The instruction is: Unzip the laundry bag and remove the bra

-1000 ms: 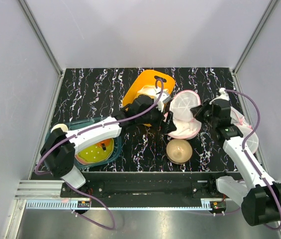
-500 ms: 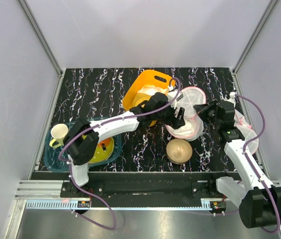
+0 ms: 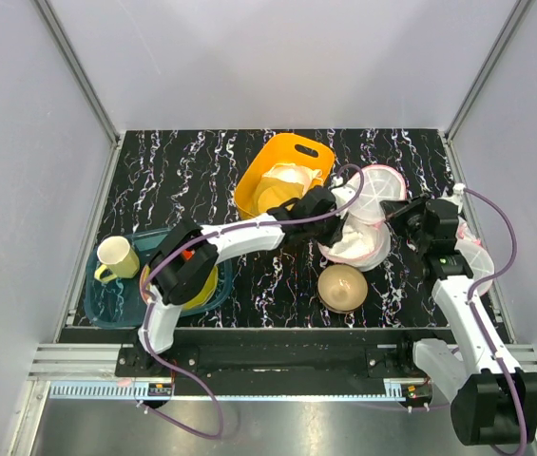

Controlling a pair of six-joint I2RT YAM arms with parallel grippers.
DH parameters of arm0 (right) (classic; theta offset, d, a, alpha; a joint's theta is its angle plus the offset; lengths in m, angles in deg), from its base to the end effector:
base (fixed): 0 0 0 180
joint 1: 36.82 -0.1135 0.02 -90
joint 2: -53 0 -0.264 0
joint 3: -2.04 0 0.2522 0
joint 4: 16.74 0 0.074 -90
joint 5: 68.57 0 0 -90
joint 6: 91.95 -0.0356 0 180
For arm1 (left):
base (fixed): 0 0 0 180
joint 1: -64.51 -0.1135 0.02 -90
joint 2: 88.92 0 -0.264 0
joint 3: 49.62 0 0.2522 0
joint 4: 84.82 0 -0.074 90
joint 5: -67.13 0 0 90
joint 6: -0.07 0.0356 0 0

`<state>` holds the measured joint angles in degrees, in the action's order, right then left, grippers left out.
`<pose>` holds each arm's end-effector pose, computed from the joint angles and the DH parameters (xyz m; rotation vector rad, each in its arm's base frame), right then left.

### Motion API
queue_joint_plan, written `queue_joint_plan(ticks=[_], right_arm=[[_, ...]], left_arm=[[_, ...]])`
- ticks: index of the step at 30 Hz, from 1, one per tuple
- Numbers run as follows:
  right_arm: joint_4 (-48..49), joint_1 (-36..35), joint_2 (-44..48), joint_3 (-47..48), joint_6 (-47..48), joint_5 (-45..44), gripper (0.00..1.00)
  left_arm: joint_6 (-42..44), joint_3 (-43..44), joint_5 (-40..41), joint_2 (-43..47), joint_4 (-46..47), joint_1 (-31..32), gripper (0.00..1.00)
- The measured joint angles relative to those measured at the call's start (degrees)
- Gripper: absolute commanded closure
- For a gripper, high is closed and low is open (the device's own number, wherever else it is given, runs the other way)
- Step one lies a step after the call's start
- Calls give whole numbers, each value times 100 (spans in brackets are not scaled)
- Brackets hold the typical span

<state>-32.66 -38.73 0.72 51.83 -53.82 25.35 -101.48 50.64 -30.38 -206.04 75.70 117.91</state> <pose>0.2142 0.0096 0.2768 0.7811 1.7906 0.6965 0.2763 -0.3799 0.2106 0.8959 2.1285 -0.7546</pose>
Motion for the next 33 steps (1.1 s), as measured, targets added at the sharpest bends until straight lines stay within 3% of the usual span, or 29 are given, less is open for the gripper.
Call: queue_joint_plan(ticks=[1, 5, 13, 20, 33], right_arm=[[-11, 24, 22, 0, -4, -2, 100], [-118, 66, 131, -11, -50, -186, 100], [-225, 92, 105, -118, -129, -710, 100], [-247, 94, 46, -249, -155, -796, 100], [-195, 96, 59, -363, -262, -780, 100]], left_arm=[[0, -9, 7, 9, -35, -2, 100], [-35, -13, -76, 247, -225, 0, 100], [-380, 0, -970, 1591, -417, 26, 100], [-831, 31, -1812, 2186, 33, -138, 100], [-723, 1585, -1438, 2269, -258, -481, 100]])
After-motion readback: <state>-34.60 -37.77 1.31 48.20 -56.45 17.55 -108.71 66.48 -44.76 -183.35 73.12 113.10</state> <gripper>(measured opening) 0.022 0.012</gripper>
